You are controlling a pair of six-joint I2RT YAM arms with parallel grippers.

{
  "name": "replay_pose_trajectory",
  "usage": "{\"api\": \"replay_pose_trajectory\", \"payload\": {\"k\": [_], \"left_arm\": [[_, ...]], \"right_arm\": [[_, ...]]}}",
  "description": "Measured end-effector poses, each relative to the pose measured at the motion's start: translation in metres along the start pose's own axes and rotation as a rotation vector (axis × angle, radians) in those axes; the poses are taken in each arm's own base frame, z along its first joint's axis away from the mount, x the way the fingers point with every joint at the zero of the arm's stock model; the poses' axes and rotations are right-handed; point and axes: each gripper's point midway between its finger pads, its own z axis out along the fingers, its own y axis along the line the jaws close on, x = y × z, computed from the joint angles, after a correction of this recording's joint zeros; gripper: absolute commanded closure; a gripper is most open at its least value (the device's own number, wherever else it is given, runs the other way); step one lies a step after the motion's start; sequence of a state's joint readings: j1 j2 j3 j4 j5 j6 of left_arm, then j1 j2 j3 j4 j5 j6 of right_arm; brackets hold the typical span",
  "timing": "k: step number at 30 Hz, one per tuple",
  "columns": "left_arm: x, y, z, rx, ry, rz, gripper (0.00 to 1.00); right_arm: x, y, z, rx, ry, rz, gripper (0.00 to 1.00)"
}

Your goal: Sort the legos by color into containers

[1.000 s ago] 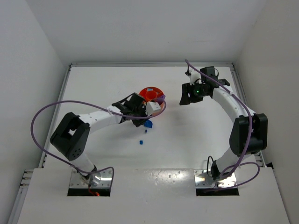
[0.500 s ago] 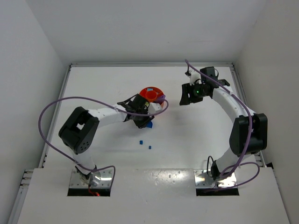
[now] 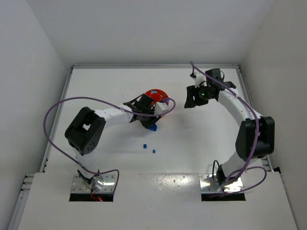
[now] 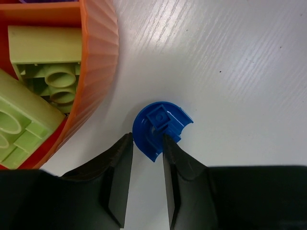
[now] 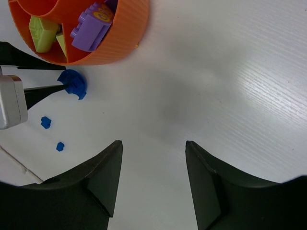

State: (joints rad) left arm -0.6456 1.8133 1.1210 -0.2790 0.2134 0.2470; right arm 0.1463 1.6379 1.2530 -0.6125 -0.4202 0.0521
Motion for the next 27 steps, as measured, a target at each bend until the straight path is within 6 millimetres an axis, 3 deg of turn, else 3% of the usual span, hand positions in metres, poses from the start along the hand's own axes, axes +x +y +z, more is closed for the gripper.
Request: {"api": "replay_pose_trajectory", "payload": {"k": [18, 27], "left_arm": [[0.003, 0.014, -0.004, -0.007, -0.009, -0.040, 0.64], [-0.026, 0.010, -0.036, 0.012, -0.118, -0.065, 0.56]], "right_arm": [[0.004, 0.000, 0.002, -0.001, 0.008, 0.004, 0.44], [0.004, 0.000, 0.002, -0.001, 0.008, 0.004, 0.44]]}}
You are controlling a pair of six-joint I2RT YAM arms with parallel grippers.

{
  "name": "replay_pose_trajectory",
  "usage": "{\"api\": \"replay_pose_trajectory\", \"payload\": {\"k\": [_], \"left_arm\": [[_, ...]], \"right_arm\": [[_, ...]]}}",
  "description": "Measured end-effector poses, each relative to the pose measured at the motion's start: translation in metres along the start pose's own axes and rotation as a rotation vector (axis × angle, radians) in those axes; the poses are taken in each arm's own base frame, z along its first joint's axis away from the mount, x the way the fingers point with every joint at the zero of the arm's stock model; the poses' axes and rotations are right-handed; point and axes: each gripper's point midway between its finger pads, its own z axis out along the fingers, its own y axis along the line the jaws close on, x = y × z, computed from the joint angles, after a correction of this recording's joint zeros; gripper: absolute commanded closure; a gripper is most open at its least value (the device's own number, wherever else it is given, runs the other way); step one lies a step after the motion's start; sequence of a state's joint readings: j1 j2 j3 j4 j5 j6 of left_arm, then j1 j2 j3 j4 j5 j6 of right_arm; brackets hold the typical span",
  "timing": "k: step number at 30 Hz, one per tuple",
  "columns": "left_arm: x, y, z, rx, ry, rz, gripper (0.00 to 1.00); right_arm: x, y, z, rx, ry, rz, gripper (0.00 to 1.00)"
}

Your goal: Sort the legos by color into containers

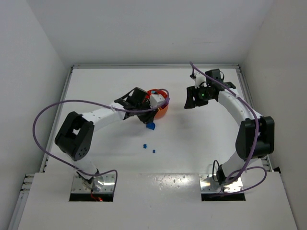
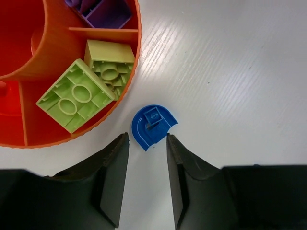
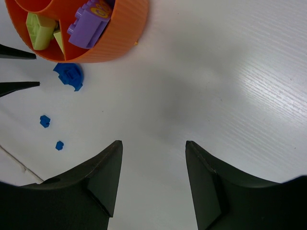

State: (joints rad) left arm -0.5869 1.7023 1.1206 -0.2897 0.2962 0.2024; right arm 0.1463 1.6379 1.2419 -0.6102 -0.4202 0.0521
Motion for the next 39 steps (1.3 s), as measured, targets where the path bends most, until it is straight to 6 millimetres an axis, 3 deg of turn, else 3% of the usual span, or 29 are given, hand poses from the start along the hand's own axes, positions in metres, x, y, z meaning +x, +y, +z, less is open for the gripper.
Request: {"api": "replay_pose_trajectory", "payload": {"k": [4, 13, 18, 26, 39], "left_arm": [[0.000, -0.002, -0.004, 0.019, -0.005, -0.063, 0.55], [0.048, 0.008, 0.003, 0.040, 0.089, -0.326, 0.55], [0.058, 0.010, 0.009, 0.059, 0.112, -0.397, 0.56], [0.060, 0.008, 0.014, 0.092, 0.120, -0.428, 0.56], [0.059, 0.021, 0.024, 0.103, 0.121, -0.469, 0.60]], "right_arm": [[0.000, 0.000, 0.000, 0.000, 0.000, 0.000, 0.44], [0.000, 0.000, 0.000, 0.000, 0.000, 0.000, 0.44], [0.000, 0.000, 0.000, 0.000, 0.000, 0.000, 0.44], [0.000, 0.000, 0.000, 0.000, 0.000, 0.000, 0.44], [0.000, 0.000, 0.000, 0.000, 0.000, 0.000, 0.44]]}}
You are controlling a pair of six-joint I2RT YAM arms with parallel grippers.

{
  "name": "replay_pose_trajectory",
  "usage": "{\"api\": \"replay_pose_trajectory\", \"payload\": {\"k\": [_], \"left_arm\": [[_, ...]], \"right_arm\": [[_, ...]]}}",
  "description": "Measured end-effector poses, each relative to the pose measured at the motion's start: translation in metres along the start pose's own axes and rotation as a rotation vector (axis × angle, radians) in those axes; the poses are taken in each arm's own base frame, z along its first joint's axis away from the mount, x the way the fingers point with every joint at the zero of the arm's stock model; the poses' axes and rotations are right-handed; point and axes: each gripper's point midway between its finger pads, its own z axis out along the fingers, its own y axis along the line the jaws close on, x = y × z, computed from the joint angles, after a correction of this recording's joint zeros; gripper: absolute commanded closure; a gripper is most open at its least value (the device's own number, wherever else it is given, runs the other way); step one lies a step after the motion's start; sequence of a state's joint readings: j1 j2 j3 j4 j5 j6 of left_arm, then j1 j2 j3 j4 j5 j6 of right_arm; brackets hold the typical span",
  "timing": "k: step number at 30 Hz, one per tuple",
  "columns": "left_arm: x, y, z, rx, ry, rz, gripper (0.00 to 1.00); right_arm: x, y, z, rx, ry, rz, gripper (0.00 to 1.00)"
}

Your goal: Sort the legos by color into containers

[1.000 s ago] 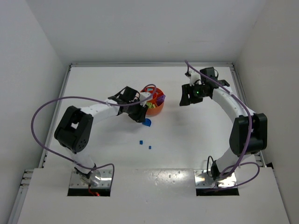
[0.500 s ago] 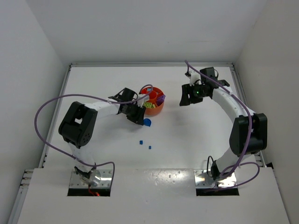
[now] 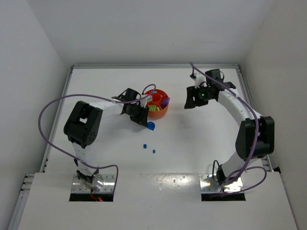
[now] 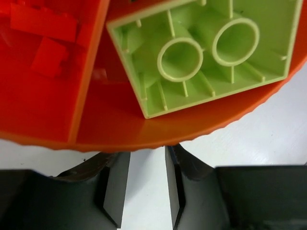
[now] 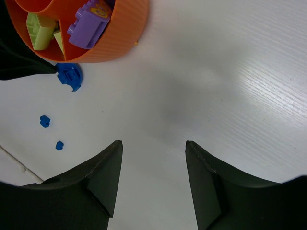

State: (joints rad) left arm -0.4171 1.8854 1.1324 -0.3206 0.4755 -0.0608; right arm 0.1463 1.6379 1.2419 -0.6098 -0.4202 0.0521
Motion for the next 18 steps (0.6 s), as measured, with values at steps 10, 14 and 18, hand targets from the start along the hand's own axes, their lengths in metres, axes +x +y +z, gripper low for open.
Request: {"api": "replay_pose_trajectory", "payload": {"k": [10, 14, 18], "left_arm": [[-0.0049, 0.0000, 0.0031, 0.009, -0.007, 0.004, 0.63], [-0.0050, -0.0024, 0.0039, 0.014, -0.007, 0.008, 0.68], [-0.0057, -0.0057, 0.0052, 0.021, -0.009, 0.017, 0.73]], "right_arm": [[0.0000, 0.0001, 0.0000, 0.000, 0.000, 0.000, 0.44], [0.0000, 0.0000, 0.0000, 0.000, 0.000, 0.000, 0.44], [0.0000, 0.0000, 0.0000, 0.000, 0.000, 0.000, 0.44]]}}
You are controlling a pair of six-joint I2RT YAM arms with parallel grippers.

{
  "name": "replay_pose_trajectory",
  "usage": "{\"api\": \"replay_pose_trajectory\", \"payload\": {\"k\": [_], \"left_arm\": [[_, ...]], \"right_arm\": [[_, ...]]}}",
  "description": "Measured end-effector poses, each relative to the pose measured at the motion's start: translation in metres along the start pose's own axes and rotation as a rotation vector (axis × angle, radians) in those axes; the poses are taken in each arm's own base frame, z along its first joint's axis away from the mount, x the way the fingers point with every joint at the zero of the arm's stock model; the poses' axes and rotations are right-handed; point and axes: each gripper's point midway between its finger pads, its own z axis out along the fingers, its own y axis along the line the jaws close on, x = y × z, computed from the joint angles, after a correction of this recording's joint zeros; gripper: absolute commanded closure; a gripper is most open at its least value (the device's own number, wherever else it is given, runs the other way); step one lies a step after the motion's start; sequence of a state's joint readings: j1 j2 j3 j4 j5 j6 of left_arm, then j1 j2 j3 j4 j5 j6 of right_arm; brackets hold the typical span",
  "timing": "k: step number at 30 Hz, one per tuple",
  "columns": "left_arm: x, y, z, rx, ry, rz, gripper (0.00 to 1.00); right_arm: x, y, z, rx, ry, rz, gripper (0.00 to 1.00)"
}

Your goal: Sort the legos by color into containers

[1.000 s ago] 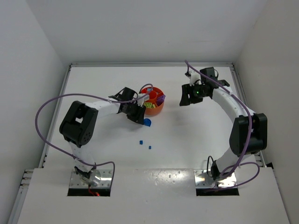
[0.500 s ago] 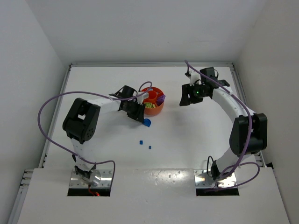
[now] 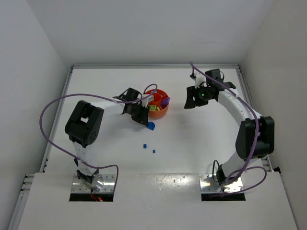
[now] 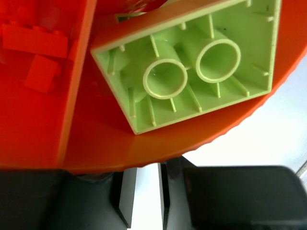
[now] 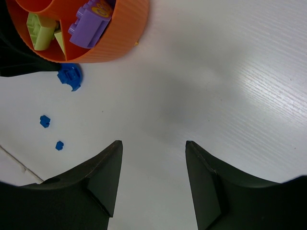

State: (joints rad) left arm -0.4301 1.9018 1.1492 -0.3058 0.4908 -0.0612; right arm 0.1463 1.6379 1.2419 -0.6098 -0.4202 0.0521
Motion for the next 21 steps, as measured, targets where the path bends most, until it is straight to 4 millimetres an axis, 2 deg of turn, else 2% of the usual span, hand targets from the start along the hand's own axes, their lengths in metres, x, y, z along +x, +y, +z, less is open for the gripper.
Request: {"api": "replay_pose_trajectory", "payload": {"k": [4, 7, 8, 9, 10, 17, 21], "left_arm": [[0.000, -0.004, 0.002, 0.003, 0.000, 0.015, 0.77], [-0.001, -0.008, 0.004, 0.007, -0.006, 0.032, 0.83], [-0.001, -0.010, 0.004, 0.007, -0.009, 0.040, 0.87], [-0.001, -0.011, 0.005, 0.008, -0.010, 0.047, 0.97], [-0.002, -0.012, 0.005, 0.010, -0.012, 0.051, 0.99], [-0.002, -0.015, 0.004, 0.018, -0.019, 0.083, 1.00], [0.012, -0.021, -0.003, 0.023, 0.001, 0.094, 1.00]], "right_arm": [[0.000, 0.000, 0.000, 0.000, 0.000, 0.000, 0.44], [0.000, 0.000, 0.000, 0.000, 0.000, 0.000, 0.44], [0.000, 0.000, 0.000, 0.000, 0.000, 0.000, 0.44], [0.000, 0.000, 0.000, 0.000, 0.000, 0.000, 0.44], [0.000, 0.000, 0.000, 0.000, 0.000, 0.000, 0.44], [0.000, 0.000, 0.000, 0.000, 0.000, 0.000, 0.44], [-0.001, 0.000, 0.000, 0.000, -0.003, -0.001, 0.44]]}}
